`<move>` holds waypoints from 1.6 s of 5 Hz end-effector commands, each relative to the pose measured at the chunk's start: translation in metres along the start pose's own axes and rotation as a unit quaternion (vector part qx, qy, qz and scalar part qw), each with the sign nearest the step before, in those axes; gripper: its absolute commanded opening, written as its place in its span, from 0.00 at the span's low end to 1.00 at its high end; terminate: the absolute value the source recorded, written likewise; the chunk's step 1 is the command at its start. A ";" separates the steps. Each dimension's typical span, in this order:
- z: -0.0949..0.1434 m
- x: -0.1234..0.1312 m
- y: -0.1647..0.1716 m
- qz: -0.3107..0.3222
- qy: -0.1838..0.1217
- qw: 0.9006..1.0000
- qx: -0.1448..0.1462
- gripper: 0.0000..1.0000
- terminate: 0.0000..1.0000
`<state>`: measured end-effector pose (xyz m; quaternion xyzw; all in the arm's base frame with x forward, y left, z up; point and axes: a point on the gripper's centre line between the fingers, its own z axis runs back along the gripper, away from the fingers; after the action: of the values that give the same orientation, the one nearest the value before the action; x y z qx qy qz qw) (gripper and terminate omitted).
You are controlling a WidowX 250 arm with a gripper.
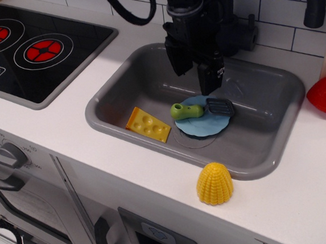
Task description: Take spatula off plate sink
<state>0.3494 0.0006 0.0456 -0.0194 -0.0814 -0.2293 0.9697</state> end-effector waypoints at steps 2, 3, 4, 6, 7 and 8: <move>-0.012 -0.006 0.008 -0.031 -0.015 0.999 0.007 1.00 0.00; -0.028 -0.008 0.013 -0.038 -0.015 0.999 0.034 1.00 0.00; -0.032 -0.009 0.016 -0.041 -0.017 0.998 0.034 1.00 0.00; -0.040 -0.012 0.014 -0.051 -0.010 0.998 0.033 1.00 0.00; -0.046 -0.015 0.013 -0.058 -0.009 0.998 0.037 1.00 0.00; -0.047 -0.015 0.012 -0.057 -0.010 0.998 0.036 1.00 0.00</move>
<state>0.3441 0.0136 -0.0126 0.0125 -0.0869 -0.2780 0.9566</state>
